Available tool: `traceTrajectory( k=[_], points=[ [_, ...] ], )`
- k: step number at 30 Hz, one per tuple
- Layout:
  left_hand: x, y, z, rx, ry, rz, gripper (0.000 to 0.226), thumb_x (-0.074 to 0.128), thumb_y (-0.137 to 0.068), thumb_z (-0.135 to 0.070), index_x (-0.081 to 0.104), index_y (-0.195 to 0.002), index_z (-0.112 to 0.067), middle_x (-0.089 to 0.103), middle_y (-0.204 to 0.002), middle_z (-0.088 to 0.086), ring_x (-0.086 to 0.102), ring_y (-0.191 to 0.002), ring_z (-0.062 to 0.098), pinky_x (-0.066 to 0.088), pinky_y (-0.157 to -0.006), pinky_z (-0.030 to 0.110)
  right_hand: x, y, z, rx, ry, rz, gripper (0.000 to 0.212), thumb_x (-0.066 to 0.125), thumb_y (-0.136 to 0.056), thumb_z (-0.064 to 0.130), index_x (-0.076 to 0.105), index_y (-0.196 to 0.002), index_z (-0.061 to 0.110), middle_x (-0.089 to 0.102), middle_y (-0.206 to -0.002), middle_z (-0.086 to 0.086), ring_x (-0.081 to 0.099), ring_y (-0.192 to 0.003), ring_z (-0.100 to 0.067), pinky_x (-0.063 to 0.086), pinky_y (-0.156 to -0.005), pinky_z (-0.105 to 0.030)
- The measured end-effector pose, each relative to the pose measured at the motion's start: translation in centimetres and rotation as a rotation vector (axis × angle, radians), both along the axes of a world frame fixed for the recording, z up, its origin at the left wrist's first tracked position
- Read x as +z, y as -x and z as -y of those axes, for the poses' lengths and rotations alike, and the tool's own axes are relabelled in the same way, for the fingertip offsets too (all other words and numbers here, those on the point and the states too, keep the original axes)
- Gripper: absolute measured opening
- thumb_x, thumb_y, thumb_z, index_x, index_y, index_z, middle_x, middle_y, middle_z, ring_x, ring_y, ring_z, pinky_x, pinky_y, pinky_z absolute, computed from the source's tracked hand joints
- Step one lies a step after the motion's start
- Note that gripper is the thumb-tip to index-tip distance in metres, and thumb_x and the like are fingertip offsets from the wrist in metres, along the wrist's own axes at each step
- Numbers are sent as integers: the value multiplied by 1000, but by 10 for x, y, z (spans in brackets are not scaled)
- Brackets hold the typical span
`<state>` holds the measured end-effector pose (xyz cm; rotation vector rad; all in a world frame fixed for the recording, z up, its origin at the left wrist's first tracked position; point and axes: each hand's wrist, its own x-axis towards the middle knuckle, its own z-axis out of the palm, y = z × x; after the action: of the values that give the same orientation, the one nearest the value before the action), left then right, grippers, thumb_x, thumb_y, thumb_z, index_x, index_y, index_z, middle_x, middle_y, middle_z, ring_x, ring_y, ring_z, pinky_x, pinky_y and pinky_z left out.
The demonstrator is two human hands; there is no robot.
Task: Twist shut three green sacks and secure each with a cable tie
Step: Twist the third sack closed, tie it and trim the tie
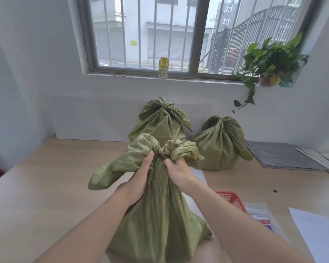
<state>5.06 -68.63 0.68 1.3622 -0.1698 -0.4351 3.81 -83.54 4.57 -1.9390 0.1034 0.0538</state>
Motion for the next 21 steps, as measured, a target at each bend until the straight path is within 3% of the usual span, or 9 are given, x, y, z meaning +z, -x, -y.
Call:
traceTrajectory(
  k=[2, 4, 5, 7, 8, 10, 13, 15, 21],
  points=[
    [-3, -2, 0, 2, -23, -10, 76, 45, -84, -88, 59, -141, -40, 64, -141, -5, 58, -133, 14, 34, -120, 44, 0, -1, 1, 6, 46, 14, 22, 42, -104, 19, 49, -125, 16, 61, -103, -3, 51, -74, -5, 42, -60, -11],
    [-2, -2, 3, 1, -27, -10, 73, 42, -85, -87, 59, -140, -41, 66, -140, -7, 60, -131, 11, 36, -119, 42, -1, -1, 0, 5, 67, 35, 18, 41, -105, 13, 47, -121, 17, 55, -92, 1, 49, -70, -6, 40, -53, -10],
    [0, -1, 4, -5, -19, -4, 71, 41, -87, -85, 59, -140, -41, 66, -139, -8, 60, -130, 10, 37, -119, 41, -1, 0, -1, 7, 72, 49, 21, 41, -105, 10, 48, -124, 14, 54, -90, 2, 51, -72, -8, 42, -56, -12],
    [5, 2, 8, -25, 9, 1, 67, 35, -92, -79, 59, -140, -39, 67, -138, -8, 61, -129, 9, 39, -117, 39, -2, 1, -3, 20, 72, 88, 33, 40, -104, 8, 50, -135, 14, 55, -104, 4, 55, -93, -12, 44, -81, -17],
    [6, 1, 9, -32, 21, 4, 66, 33, -95, -77, 58, -141, -37, 67, -138, -7, 61, -129, 9, 40, -115, 38, -2, 3, -4, 32, 70, 104, 39, 40, -104, 8, 48, -142, 16, 54, -115, 5, 52, -107, -12, 39, -94, -18],
    [11, 2, 11, -34, 43, 8, 66, 28, -98, -73, 56, -144, -33, 65, -140, -6, 60, -131, 10, 42, -114, 36, -1, 4, -7, 51, 71, 137, 44, 40, -105, 10, 47, -148, 17, 50, -127, 9, 46, -123, -10, 31, -104, -19],
    [12, 1, 12, -38, 64, 19, 71, 29, -97, -74, 50, -150, -31, 60, -146, -7, 55, -136, 8, 37, -119, 37, -2, 4, -12, 52, 75, 192, 46, 43, -103, 12, 50, -148, 19, 51, -131, 12, 45, -134, -11, 29, -106, -18],
    [13, 1, 13, -34, 103, 0, 73, 32, -96, -74, 50, -150, -28, 61, -146, -6, 55, -136, 7, 38, -117, 35, 0, 4, -14, 92, 71, 197, 45, 46, -101, 15, 53, -145, 21, 54, -132, 13, 47, -131, -9, 31, -106, -19],
    [16, -1, 11, -50, 231, -69, 72, 33, -99, -70, 49, -151, -23, 56, -151, 1, 49, -142, 14, 27, -124, 41, -1, 5, -12, 182, 45, 249, 45, 58, -89, 5, 56, -122, 36, 59, -117, 29, 50, -111, 24, 37, -96, -3]
  ],
)
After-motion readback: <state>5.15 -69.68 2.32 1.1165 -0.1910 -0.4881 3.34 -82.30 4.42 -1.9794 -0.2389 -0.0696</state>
